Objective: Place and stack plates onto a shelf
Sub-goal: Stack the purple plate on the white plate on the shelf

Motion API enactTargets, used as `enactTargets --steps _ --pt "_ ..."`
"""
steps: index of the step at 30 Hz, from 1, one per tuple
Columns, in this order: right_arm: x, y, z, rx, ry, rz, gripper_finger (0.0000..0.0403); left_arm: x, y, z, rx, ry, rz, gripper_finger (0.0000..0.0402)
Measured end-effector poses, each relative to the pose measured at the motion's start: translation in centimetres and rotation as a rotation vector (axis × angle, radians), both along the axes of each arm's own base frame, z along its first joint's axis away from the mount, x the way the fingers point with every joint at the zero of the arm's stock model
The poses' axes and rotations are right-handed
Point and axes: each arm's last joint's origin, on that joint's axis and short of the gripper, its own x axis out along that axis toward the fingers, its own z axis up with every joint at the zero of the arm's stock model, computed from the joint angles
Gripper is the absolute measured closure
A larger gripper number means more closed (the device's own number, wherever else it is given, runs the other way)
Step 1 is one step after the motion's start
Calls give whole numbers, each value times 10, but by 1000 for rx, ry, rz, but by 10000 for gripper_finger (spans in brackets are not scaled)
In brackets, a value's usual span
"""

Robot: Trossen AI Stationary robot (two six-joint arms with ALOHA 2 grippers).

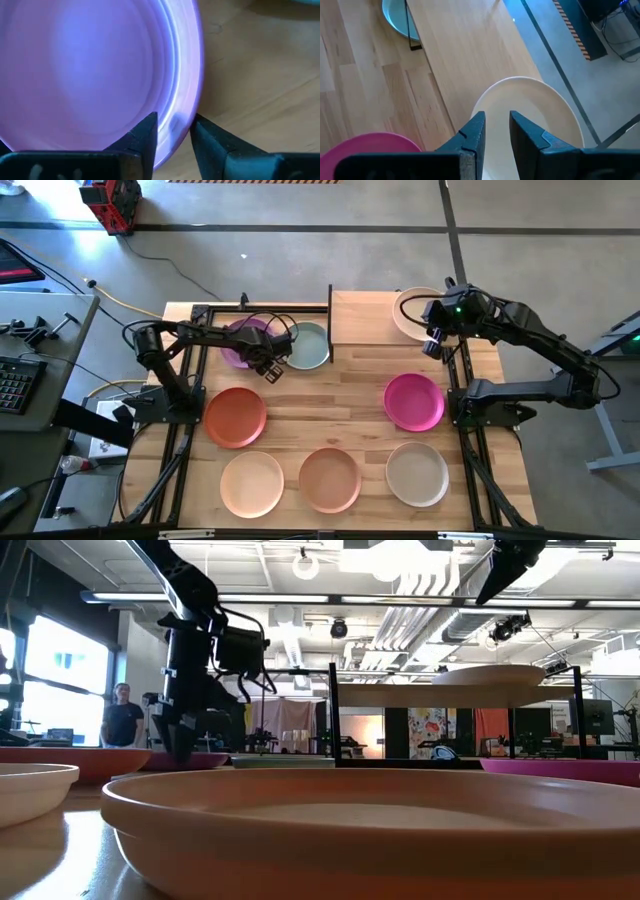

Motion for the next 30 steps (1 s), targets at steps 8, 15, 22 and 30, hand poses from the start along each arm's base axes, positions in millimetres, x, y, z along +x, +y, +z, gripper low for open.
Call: enactTargets --steps 8,15,22,30 --pt "-1 1 -1 17 14 -9 338 -2 -1 2 -7 32 -52 395" --pt "-1 1 -1 48 -11 -2 338 -6 -11 5 -56 88 -93 398" --pt "3 2 1 126 -119 -26 338 -2 -32 32 -21 40 -213 399" --pt "7 1 5 143 -184 -19 338 3 -63 85 72 -13 -494 400"
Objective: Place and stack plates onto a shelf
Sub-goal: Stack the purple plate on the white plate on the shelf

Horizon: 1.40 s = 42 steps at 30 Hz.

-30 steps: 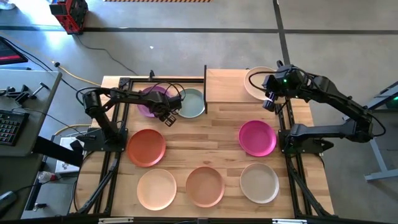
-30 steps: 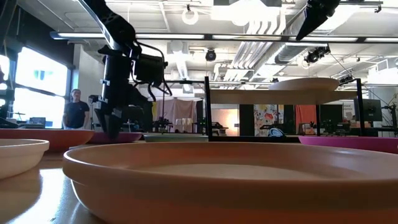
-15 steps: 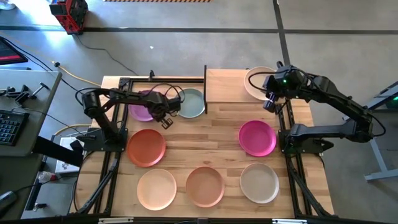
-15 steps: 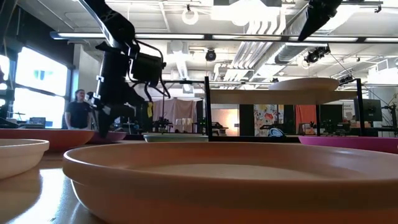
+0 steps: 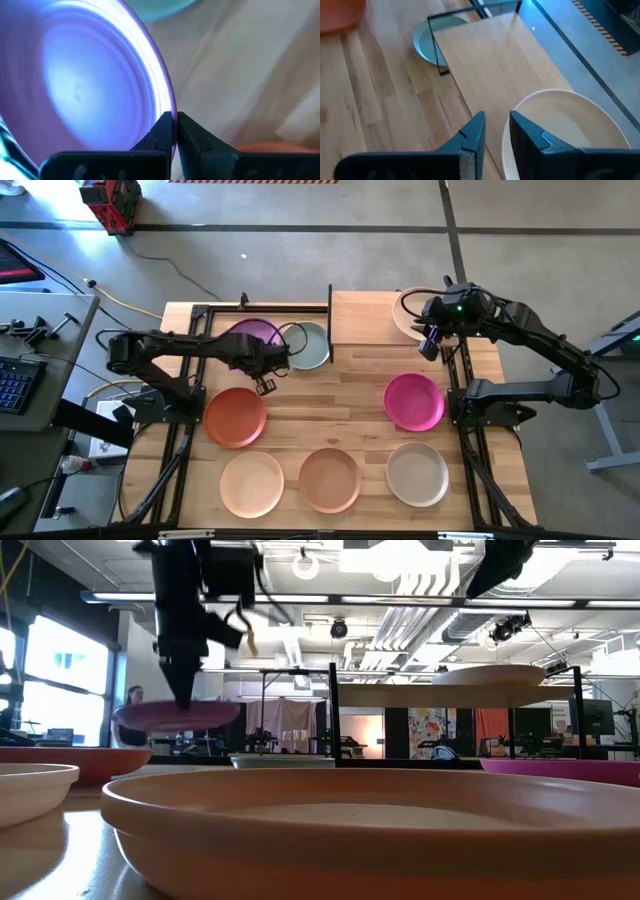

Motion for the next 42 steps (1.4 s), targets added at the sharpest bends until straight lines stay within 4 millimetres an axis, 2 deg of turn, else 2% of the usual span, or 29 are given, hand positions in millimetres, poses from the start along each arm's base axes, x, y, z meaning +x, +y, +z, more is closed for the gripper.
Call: enactTargets --steps 8,16,20,24,30,36,42 --pt "10 -5 0 64 -79 -72 338 3 -31 44 178 83 -382 400" --pt "36 -16 -15 235 -74 -118 337 11 -53 71 367 173 -720 400" --pt "50 -22 -17 270 -138 -152 319 14 -58 84 436 212 -835 400" --pt "67 -26 -16 300 -243 -180 288 15 -60 89 459 238 -918 400" --pt "88 -22 -12 357 -365 -113 253 16 -56 90 473 297 -996 400" --pt "109 -11 -4 380 -513 -32 247 16 -52 90 473 327 -1033 400" --pt "127 -6 -12 406 -524 -45 247 17 -52 90 492 385 -1128 400"
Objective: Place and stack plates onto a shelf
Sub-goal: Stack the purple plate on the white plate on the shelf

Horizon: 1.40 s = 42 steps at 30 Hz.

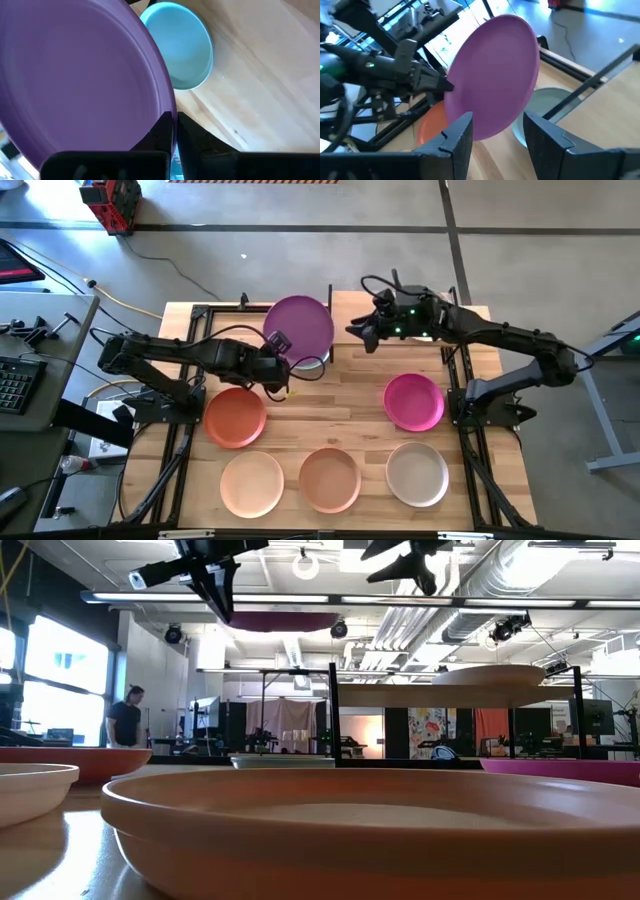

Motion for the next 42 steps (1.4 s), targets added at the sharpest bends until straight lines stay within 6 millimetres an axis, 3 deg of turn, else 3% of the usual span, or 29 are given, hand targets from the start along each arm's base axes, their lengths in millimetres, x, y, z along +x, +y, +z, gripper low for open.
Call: enactTargets --steps 10,18,30,37,42 --pt "19 0 -19 55 61 -20 247 6 -1 3 64 10 -93 400" --pt "21 -1 -22 69 66 -56 255 9 -1 5 99 6 -122 400" --pt "20 -3 -22 51 68 -128 303 18 -4 9 102 -102 -122 400" --pt "20 -3 -22 118 47 -154 393 18 -4 10 98 -114 -118 391" --pt "20 -3 -23 169 50 -178 396 22 -4 5 87 -122 -95 383"
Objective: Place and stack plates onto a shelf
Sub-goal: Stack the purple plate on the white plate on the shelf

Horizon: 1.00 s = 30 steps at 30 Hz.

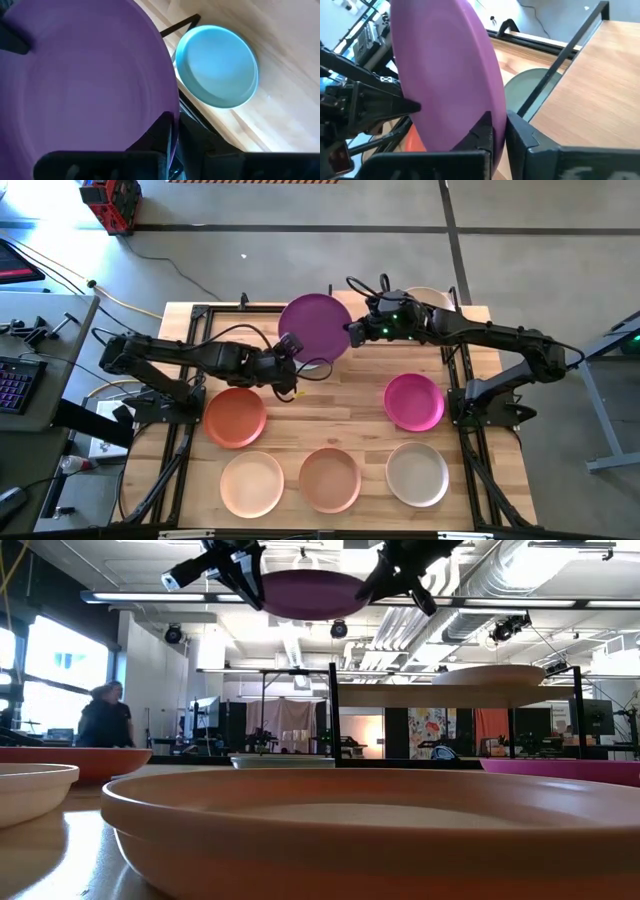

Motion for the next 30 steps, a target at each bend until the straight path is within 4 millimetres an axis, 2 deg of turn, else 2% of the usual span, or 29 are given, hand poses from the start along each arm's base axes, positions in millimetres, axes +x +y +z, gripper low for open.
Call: enactTargets --steps 13,24,30 --pt "-2 1 -4 44 29 -21 400 11 0 -15 -91 -95 156 380" --pt "-2 1 -4 48 26 -27 402 11 2 -13 -31 -106 184 379" --pt "-2 1 -4 53 29 -25 402 11 2 -14 -63 -144 217 351"
